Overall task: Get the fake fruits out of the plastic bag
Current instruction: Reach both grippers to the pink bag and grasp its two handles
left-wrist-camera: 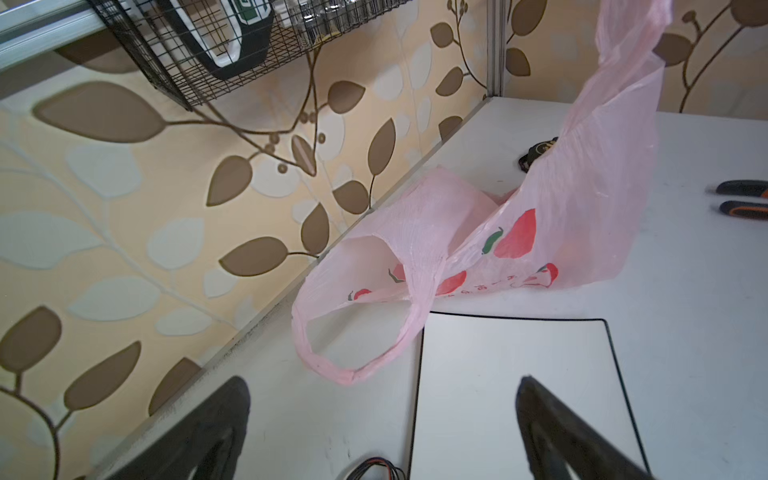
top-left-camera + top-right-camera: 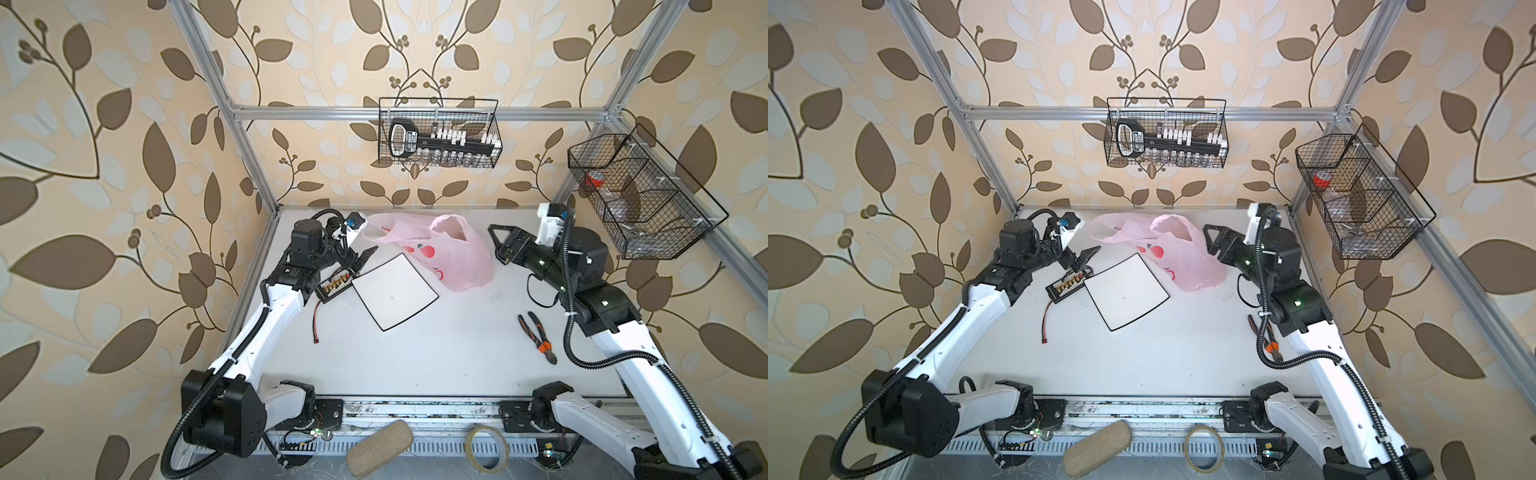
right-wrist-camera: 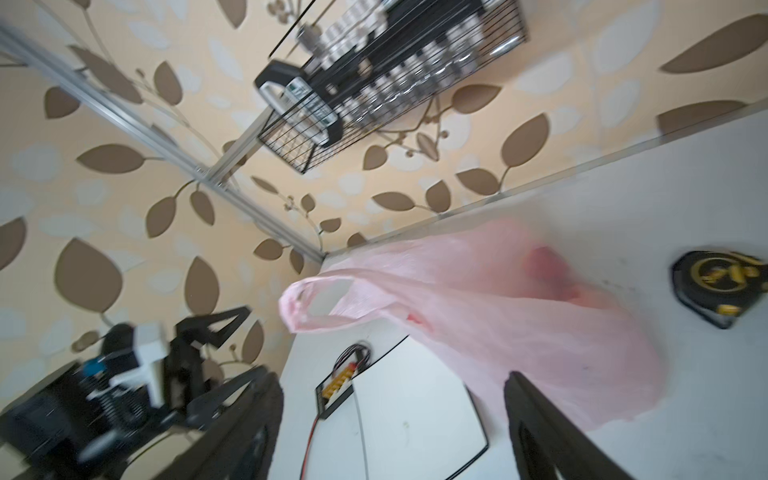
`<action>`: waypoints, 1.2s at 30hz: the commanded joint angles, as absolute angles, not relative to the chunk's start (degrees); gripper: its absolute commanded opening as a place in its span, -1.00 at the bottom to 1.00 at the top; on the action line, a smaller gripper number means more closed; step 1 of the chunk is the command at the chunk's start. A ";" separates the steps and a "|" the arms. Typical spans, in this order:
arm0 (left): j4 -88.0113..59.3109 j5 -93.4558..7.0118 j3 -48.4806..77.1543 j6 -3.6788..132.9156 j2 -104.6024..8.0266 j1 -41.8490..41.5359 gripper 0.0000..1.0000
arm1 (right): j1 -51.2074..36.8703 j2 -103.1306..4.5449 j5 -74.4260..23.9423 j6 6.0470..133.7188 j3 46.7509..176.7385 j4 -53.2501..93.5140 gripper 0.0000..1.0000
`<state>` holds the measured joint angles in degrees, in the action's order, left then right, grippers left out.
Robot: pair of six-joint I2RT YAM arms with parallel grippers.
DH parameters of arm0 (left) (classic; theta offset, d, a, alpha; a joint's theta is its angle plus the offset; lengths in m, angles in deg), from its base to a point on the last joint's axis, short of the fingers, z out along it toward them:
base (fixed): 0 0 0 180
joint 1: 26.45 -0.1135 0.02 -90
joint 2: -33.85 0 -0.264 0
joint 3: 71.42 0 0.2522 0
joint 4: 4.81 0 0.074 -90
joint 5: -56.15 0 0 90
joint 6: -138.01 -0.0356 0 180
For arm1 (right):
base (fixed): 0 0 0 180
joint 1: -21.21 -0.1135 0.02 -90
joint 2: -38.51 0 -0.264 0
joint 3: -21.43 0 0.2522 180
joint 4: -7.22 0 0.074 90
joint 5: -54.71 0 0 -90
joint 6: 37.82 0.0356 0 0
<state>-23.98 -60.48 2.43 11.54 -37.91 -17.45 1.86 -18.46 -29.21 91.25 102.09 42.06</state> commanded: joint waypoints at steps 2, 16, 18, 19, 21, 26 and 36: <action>-29.58 -62.19 7.13 -9.50 -42.10 -16.76 0.97 | -4.23 -22.01 -31.32 93.05 106.13 46.84 0.69; -26.83 -66.01 16.41 -23.19 -60.18 -15.90 0.50 | -9.03 -27.28 -31.94 93.54 106.69 38.17 0.71; -27.24 -64.44 17.08 -23.85 -61.51 -15.76 0.39 | -9.02 -27.48 -32.64 93.23 106.60 36.84 0.70; -26.65 -63.54 16.89 -25.44 -61.83 -15.80 0.21 | -9.10 -27.77 -32.87 93.02 106.86 36.28 0.71; -25.22 -61.32 16.41 -27.22 -62.03 -15.38 -0.02 | -9.10 -28.66 -32.77 92.89 107.75 35.93 0.70; -25.01 -59.43 15.50 -29.38 -60.91 -14.96 -0.68 | -10.27 -32.73 -32.50 93.92 110.62 36.11 0.72; -30.53 -63.47 14.94 -19.17 -52.56 -14.77 -1.00 | -13.89 -43.14 -39.81 100.96 116.64 31.58 0.73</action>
<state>-28.74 -60.57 14.30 -20.24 -57.91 -15.48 -13.37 -40.91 -35.37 98.12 113.43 34.24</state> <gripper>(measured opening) 0.047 0.867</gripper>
